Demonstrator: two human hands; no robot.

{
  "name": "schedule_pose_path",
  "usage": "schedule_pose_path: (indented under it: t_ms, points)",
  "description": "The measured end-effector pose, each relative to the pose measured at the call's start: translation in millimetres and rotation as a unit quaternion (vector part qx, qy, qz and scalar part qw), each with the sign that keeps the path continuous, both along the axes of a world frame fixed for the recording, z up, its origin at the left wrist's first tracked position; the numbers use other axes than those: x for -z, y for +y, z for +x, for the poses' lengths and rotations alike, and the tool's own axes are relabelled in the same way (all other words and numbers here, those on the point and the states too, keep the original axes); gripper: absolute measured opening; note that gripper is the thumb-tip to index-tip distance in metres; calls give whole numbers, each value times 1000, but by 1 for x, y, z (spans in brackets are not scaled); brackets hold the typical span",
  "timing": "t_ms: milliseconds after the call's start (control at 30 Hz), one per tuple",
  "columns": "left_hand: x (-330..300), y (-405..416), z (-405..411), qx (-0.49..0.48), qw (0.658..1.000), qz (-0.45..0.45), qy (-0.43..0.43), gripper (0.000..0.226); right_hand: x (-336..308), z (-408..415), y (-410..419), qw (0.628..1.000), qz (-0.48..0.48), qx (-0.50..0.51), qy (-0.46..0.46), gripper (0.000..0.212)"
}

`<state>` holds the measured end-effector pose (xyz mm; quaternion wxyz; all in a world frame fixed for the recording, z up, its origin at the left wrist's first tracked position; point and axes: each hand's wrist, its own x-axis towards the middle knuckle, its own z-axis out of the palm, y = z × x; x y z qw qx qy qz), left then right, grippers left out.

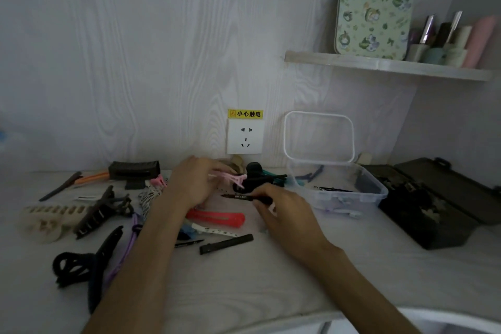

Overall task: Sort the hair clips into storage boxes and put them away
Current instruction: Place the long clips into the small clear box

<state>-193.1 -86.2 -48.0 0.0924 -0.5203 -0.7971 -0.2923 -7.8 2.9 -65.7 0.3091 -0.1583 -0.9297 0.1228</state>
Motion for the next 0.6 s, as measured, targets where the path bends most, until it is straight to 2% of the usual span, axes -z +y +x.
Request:
schedule_pose_path:
  t_ms: [100, 167, 233, 300, 400, 433, 600]
  points:
    - [-7, 1, 2, -14, 997, 69, 43, 31, -9, 5, 3, 987, 71, 26, 139, 19]
    - [-13, 2, 13, -27, 988, 138, 59, 36, -17, 15, 16, 956, 108, 98, 255, 18]
    - [-19, 9, 28, -35, 980, 182, 65, 39, -24, 26, 29, 915, 99, 197, 338, 17]
    - [-21, 22, 45, -20, 978, 203, 48, 41, -22, 33, 41, 891, 61, 290, 344, 18]
    - [-19, 45, 69, 45, 975, 214, -29, 41, -13, 34, 55, 898, 17, 365, 246, 23]
    - [-19, 52, 75, 68, 973, 213, -48, 42, -12, 33, 56, 898, 8, 367, 245, 25]
    - [-9, 79, 99, 181, 975, 121, -44, 49, -20, 37, 47, 873, -17, 309, 378, 24]
